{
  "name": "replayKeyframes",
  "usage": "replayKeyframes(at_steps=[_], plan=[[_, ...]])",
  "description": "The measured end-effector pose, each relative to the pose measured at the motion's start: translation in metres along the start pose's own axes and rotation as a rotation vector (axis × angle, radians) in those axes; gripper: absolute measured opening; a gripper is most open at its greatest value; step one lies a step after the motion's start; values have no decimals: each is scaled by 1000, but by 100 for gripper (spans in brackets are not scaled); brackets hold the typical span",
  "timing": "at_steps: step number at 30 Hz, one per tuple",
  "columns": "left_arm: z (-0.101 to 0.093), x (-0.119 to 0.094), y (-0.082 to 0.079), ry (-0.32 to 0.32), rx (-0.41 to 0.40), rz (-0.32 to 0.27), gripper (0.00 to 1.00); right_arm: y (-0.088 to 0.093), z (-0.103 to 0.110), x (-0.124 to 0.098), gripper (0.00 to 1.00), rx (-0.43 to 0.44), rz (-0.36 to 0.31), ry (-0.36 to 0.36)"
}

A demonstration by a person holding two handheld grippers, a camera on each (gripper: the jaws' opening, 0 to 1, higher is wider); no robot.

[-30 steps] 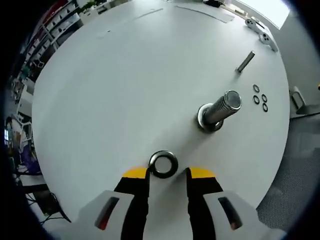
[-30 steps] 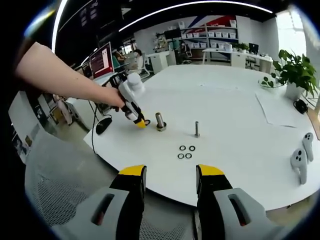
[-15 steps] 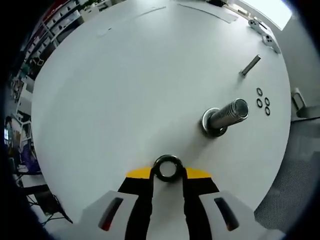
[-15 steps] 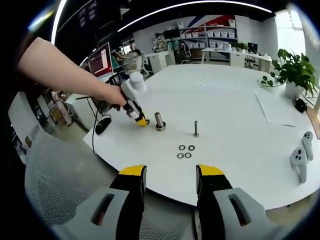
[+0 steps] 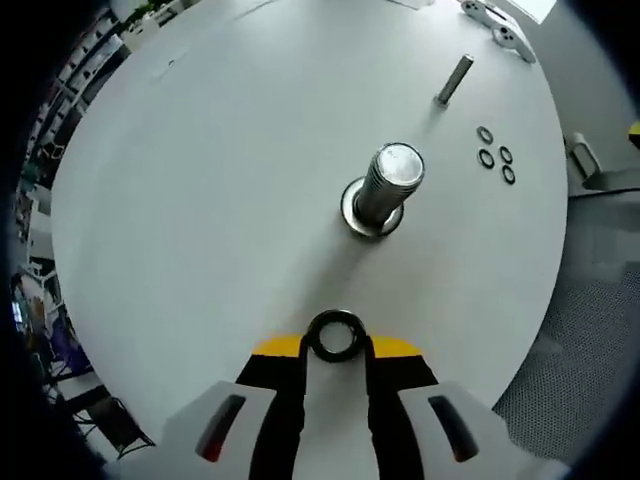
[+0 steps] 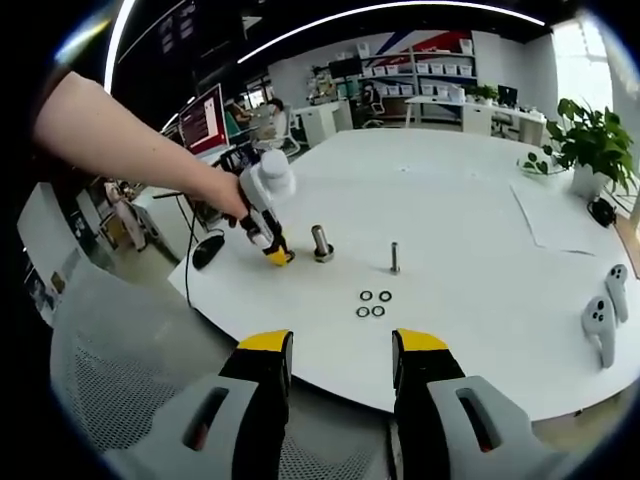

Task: Place the washer onto the threaded stud by aligning its center hole with the stud, sliding it down to the base, and recovering from edge contact or off-axis alignment until the washer reaches the visible bottom stop.

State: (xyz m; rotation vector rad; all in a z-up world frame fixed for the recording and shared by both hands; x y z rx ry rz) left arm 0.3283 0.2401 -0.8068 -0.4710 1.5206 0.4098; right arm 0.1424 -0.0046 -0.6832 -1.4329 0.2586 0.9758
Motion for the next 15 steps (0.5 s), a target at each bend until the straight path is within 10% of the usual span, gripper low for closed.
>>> replayKeyframes(at_steps=[15], plan=[[-1, 1, -1, -3, -82, 0, 26, -1, 1, -1, 42, 1, -13, -8]])
Point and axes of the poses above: the point that each gripper's makers call its tool centre point, and the gripper's own axes: x roughly forward along the fingers, z roughly to its left, y roughly out of its underside, the point moved 6 cm from there along -x, roughly backward along the fingers, and after that the axes turned 4 degrees about z, right-handed, at the moved point
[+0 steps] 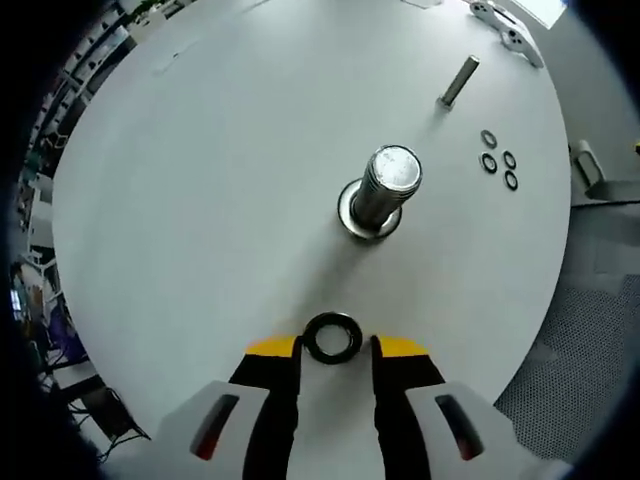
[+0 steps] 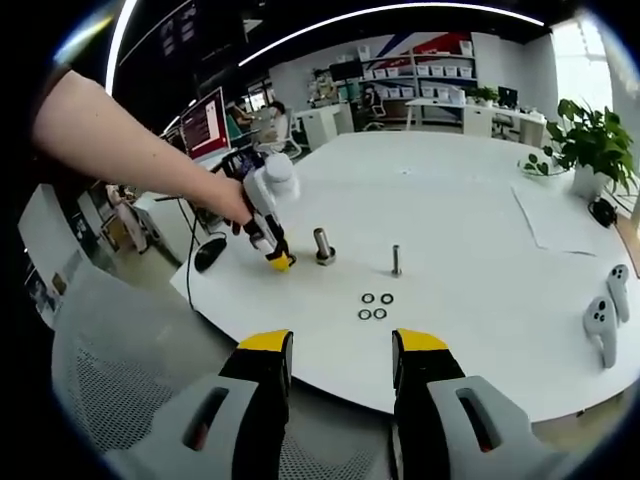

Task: Place the washer onto the threaded stud by aligning its center hole with the stud, sliding it down to the base, and recovering from edge contact or off-axis alignment until the washer reaches the visible bottom stop.

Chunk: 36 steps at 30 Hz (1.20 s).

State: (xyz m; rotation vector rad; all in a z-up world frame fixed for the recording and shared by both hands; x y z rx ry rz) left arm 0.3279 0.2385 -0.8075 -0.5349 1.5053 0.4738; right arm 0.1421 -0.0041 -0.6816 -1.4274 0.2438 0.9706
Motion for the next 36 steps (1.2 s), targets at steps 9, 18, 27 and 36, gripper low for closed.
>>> replayKeyframes(at_steps=[9, 18, 27, 36], plan=[[1, 0, -2, -2, -48, 4, 24, 0, 0, -1, 42, 2, -6, 0], [3, 0, -3, -7, -81, 18, 21, 0, 1, 0, 42, -5, -2, -7], [1, -1, -2, -11, -73, 12, 20, 0, 1, 0, 42, -6, 3, -7], [0, -1, 0, -16, -43, -20, 20, 0, 0, 1, 42, -9, 5, -7]])
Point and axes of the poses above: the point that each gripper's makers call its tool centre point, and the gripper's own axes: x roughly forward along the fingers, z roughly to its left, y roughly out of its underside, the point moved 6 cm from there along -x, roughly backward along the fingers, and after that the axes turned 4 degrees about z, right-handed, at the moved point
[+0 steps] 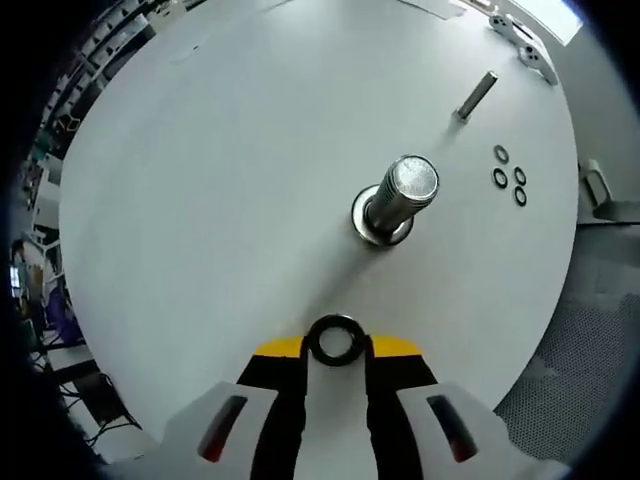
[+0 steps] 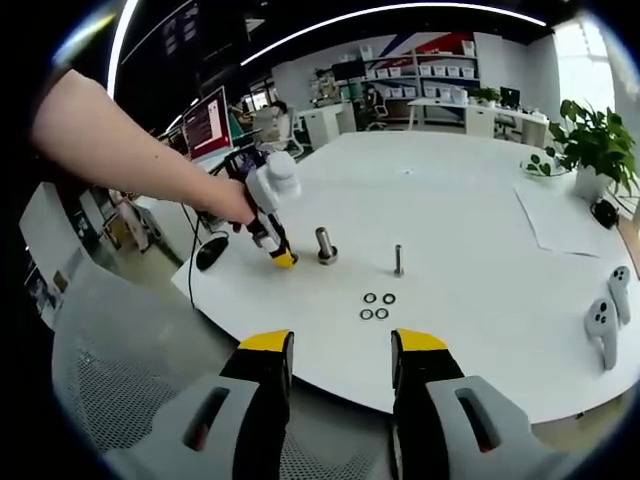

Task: Place the washer onto the threaded stud by aligning its center hole with the stud, sliding it down to the base, and recovering from edge contact or off-axis alignment until the washer reaches the visible bottom stop.

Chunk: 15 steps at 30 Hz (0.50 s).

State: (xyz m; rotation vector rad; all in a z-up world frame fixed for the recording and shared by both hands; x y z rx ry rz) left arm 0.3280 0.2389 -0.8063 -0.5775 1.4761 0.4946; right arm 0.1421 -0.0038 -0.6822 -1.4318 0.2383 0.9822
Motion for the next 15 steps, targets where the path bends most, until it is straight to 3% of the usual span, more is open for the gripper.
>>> replayKeyframes(at_steps=[6, 15], plan=[[3, 0, 2, -1, -33, -38, 19, 0, 1, 0, 41, 2, 0, -4], [-2, -3, 7, -3, -5, -35, 19, 0, 1, 1, 41, 0, 3, -7]])
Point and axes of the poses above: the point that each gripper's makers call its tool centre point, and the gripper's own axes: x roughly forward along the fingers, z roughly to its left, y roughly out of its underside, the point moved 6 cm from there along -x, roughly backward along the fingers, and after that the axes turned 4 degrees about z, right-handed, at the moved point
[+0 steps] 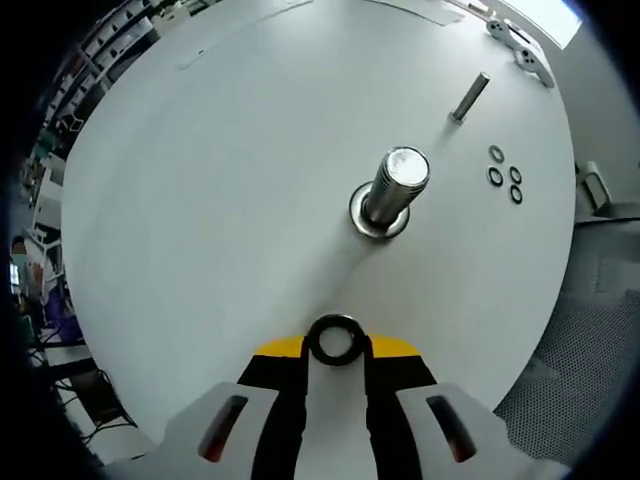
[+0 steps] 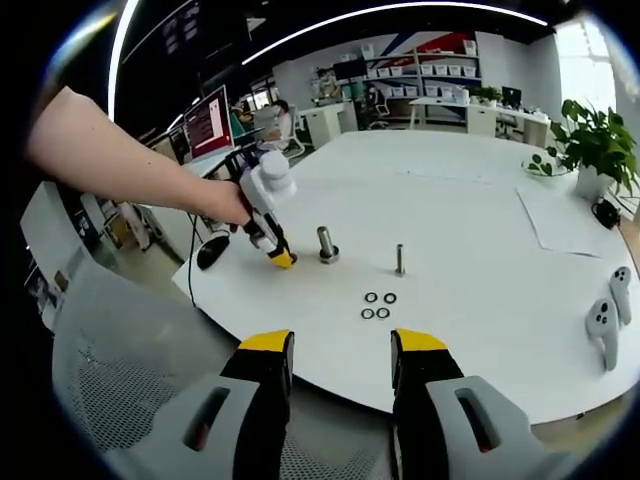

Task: Place the washer onto the threaded stud by aligning its center hole with the stud, sliding it down to the base, and recovering from edge contact or off-axis alignment until the washer reaches the visible bottom stop.

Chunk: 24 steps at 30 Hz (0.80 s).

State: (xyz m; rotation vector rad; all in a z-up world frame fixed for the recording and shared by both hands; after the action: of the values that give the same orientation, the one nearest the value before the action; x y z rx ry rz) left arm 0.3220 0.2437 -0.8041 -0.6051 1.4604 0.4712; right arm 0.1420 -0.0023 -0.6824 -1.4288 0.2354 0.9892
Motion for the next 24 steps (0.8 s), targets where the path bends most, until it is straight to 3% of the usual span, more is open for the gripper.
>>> replayKeyframes(at_steps=[13, 24], plan=[[2, -21, -10, 1, 27, -57, 19, 0, 0, 0, 41, -2, 2, 0], [1, -52, -38, 15, 19, -172, 19, 0, 2, 0, 41, -9, 4, -7]])
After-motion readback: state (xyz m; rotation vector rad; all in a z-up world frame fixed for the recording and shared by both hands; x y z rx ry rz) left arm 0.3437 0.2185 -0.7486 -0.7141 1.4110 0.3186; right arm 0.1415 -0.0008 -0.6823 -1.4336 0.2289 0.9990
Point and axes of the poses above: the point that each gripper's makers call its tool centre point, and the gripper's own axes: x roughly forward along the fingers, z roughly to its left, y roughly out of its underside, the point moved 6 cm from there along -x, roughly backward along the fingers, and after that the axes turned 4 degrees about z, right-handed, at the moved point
